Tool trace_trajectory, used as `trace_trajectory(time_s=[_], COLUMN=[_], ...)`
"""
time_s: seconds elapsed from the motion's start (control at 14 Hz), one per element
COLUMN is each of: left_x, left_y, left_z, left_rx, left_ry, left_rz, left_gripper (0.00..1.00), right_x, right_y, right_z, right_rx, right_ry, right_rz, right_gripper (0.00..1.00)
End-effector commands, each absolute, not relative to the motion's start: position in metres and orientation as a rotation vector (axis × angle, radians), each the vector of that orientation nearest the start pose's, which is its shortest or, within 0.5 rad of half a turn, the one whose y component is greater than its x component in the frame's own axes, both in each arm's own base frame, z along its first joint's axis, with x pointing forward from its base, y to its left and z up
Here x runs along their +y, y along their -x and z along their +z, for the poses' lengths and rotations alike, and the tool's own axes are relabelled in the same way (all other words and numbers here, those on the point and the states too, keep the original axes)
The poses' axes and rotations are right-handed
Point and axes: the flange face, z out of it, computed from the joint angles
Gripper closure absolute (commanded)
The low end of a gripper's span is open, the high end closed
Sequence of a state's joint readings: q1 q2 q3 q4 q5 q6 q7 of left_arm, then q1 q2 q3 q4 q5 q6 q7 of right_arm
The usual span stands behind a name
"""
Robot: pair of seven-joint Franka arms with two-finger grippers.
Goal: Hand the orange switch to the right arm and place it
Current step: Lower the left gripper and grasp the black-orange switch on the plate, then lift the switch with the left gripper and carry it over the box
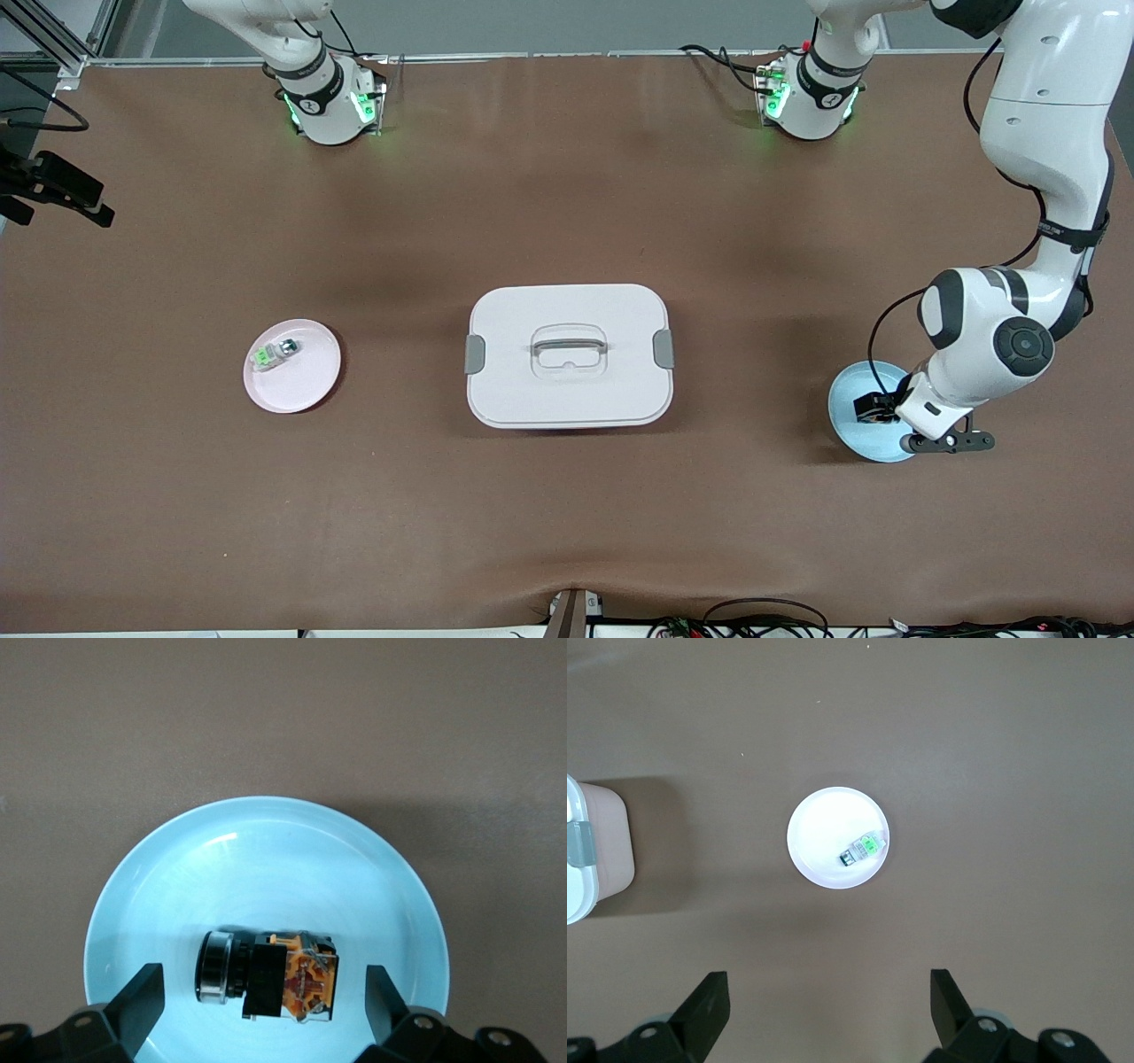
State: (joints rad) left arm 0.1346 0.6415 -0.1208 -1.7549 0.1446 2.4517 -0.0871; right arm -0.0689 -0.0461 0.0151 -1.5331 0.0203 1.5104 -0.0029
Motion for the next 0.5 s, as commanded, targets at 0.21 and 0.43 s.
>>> trace_trajectory(time_s=[0.21, 0.43], left_x=[0.021, 0.021], left_y=[-0.666, -0.665], left_z=[0.193, 0.188], left_rx=[0.006, 0.014], left_ry=[3.102, 3.100], left_rz=[-0.069, -0.058], left_gripper=[0.00, 0.12], right_x=[-0.022, -0.021], right_y=[-0.529, -0.530], right_z=[0.671, 0.673], right_rx=[0.093, 0.091], right_ry=[3.087, 3.085], right_rz=[-0.077, -0.094], right_gripper=[0.00, 0.00])
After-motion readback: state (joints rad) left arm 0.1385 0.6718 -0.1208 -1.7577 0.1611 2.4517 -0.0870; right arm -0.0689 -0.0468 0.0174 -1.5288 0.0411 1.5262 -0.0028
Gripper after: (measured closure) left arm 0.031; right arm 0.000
